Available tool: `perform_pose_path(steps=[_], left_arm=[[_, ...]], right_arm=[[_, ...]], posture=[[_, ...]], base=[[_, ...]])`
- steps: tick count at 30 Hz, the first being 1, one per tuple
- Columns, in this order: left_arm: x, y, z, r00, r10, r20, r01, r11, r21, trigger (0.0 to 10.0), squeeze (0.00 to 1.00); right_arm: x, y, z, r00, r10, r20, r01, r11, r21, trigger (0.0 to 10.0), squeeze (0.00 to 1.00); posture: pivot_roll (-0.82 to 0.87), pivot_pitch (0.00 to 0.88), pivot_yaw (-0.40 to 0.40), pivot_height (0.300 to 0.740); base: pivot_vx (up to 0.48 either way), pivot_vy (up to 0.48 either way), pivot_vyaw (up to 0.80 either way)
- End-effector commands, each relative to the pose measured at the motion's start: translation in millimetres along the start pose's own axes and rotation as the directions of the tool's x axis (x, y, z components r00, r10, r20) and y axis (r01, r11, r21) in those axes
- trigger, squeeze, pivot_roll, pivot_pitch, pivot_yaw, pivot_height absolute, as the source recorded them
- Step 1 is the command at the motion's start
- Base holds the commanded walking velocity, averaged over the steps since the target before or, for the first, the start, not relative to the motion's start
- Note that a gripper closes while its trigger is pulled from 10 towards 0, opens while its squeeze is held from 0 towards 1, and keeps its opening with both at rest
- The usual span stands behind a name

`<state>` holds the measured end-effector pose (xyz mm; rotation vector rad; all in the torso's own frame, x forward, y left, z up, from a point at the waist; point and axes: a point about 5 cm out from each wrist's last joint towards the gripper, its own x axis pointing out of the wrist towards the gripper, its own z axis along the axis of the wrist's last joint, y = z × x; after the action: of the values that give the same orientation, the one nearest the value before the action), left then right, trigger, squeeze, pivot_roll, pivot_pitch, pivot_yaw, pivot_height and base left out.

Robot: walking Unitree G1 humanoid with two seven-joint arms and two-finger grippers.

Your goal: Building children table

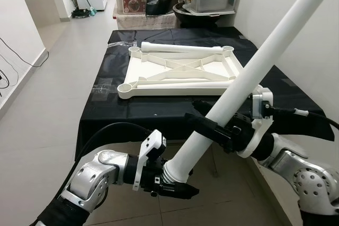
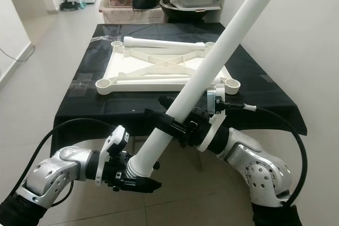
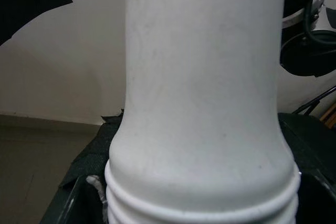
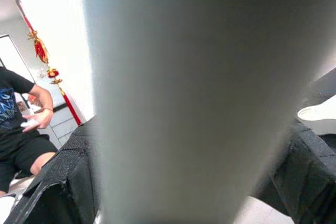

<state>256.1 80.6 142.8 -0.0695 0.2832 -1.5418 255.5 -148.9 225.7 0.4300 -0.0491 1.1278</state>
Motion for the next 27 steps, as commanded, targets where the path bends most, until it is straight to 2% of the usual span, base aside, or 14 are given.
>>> perform_pose_path(steps=[1, 19, 20, 21, 22, 23, 27], left_arm=[[1.3, 1.7, 1, 1.0, 0.003, -0.011, -0.002, 1.0, 0.015, 10.0, 0.0], [7.1, 1.0, -1, 1.0, -0.023, -0.015, 0.023, 1.0, 0.007, 10.0, 0.0], [7.2, 1.1, -1, 1.0, -0.024, -0.016, 0.024, 1.0, 0.006, 10.0, 0.0], [7.2, 1.1, -1, 1.0, -0.024, -0.016, 0.024, 1.0, 0.006, 10.0, 0.0], [6.9, 0.9, -2, 1.0, -0.025, -0.018, 0.025, 1.0, 0.005, 10.0, 0.0], [6.3, 0.6, -2, 0.999, -0.026, -0.02, 0.026, 1.0, 0.004, 10.0, 0.0], [5.5, 0.4, -3, 0.999, -0.027, -0.024, 0.027, 1.0, -0.002, 10.0, 0.0]], right_arm=[[5.2, 7.1, 3, 0.999, 0.038, 0.004, -0.038, 0.999, -0.006, 10.0, 0.0], [13.9, 16.6, -4, 0.997, 0.075, -0.016, -0.075, 0.997, -0.009, 10.0, 0.0], [14.2, 16.9, -4, 0.997, 0.077, -0.02, -0.077, 0.997, -0.009, 8.6, 0.0], [14.2, 16.9, -4, 0.997, 0.077, -0.02, -0.077, 0.997, -0.009, 8.6, 0.0], [14.4, 17.3, -6, 0.996, 0.08, -0.029, -0.08, 0.997, -0.009, 2.8, 0.0], [14.3, 17.4, -7, 0.996, 0.081, -0.036, -0.081, 0.997, -0.008, 0.0, 0.0], [14.3, 17.1, -8, 0.996, 0.079, -0.043, -0.079, 0.997, -0.009, 0.0, 0.0]], posture=[[0.13, 0.0, -0.03, 0.74], [0.12, 0.0, -0.029, 0.74], [0.12, 0.0, -0.029, 0.74], [0.12, 0.0, -0.029, 0.74], [0.12, 0.0, -0.029, 0.74], [0.12, 0.0, -0.029, 0.74], [0.12, 0.0, -0.028, 0.74]], base=[[0.0, 0.0, 0.0], [0.0, 0.0, 0.0], [0.0, 0.0, 0.0], [0.0, 0.0, 0.0], [0.0, 0.0, 0.0], [0.0, 0.0, 0.0], [0.0, 0.0, 0.0]])
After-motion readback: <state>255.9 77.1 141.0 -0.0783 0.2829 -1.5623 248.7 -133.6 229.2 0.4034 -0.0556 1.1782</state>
